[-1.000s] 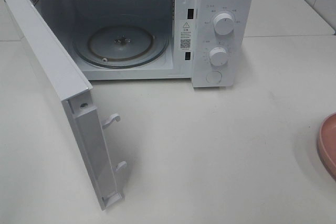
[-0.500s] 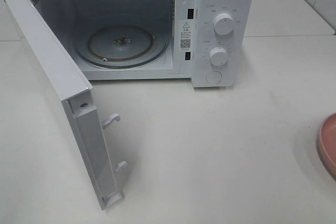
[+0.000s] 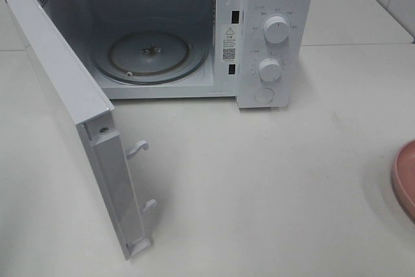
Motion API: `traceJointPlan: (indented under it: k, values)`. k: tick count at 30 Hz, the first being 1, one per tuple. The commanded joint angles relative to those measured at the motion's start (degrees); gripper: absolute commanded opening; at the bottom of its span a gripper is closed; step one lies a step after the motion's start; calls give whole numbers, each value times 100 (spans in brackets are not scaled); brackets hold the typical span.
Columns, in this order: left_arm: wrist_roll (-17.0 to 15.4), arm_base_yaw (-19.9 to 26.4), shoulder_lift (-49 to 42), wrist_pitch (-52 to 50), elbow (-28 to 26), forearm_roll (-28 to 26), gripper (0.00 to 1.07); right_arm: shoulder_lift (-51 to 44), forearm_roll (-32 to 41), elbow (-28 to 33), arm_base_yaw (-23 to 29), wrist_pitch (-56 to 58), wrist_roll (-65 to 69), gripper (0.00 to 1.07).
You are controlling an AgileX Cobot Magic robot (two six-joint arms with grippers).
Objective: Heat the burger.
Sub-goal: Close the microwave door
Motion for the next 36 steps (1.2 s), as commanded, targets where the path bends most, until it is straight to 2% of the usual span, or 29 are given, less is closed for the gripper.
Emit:
traceJointPlan:
  k: [1, 2, 3, 4, 5, 6, 7, 9, 11, 14, 17, 19, 23, 24, 26, 27, 28, 29, 31, 32, 35, 36]
  values:
    - [-40, 17, 292, -464, -29, 17, 32, -149, 17, 11, -11, -63, 0, 76]
    - [-40, 17, 424, -590, -29, 17, 26, -149, 17, 11, -11, -63, 0, 76]
    - [-40, 17, 424, -590, -29, 17, 26, -149, 17, 11, -11, -63, 0, 76]
    - [-40, 17, 665, -825, -29, 17, 14, -149, 17, 11, -11, -63, 0, 76]
    - [-40, 17, 802, -968, -29, 17, 8, -149, 17, 11, -11, -63, 0, 76]
    - [-40, 17, 802, -968, -29, 17, 8, -149, 17, 11, -11, -63, 0, 76]
    - [-40, 17, 1031, -1249, -29, 17, 0, -149, 17, 11, -11, -63, 0, 76]
    - [-40, 17, 1163, -1427, -29, 17, 0, -149, 17, 11, -11, -63, 0, 76]
    - [-40, 17, 1696, -2166, -29, 17, 0, -149, 17, 11, -11, -63, 0, 76]
    - [-40, 17, 2143, -2733, -29, 17, 0, -149, 17, 11, -11, -63, 0, 76]
    - [-40, 17, 2303, -2928, -29, 17, 0, -149, 17, 11, -11, -63, 0, 76]
    - [-40, 17, 2893, -3621, -29, 17, 0, -149, 17, 11, -11, -63, 0, 76]
    - [-40, 17, 3283, -4120, 0, 17, 0, -149, 17, 11, -11, -63, 0, 76]
    - [-40, 17, 3535, -4681, 160, 17, 0, -149, 17, 11, -11, -63, 0, 76]
    - [-40, 17, 3667, -4950, 292, 17, 0, -149, 17, 11, -11, -63, 0, 76]
    - [-40, 17, 3896, -5655, 561, 17, 0, -149, 17, 11, -11, -63, 0, 76]
    - [-40, 17, 3896, -5655, 561, 17, 0, -149, 17, 11, -11, -63, 0, 76]
    - [-40, 17, 4154, -6343, 848, 29, 0, -149, 17, 11, -11, -63, 0, 76]
    - [-40, 17, 4297, -6652, 991, 34, 0, -149, 17, 11, -11, -63, 0, 76]
    - [-40, 17, 4578, -7397, 1249, 40, 0, -149, 17, 11, -11, -63, 0, 76]
    - [-40, 17, 4744, -7723, 1329, 40, 0, -149, 17, 11, -11, -63, 0, 76]
    - [-40, 17, 5088, -8176, 1455, 40, 0, -149, 17, 11, -11, -63, 0, 76]
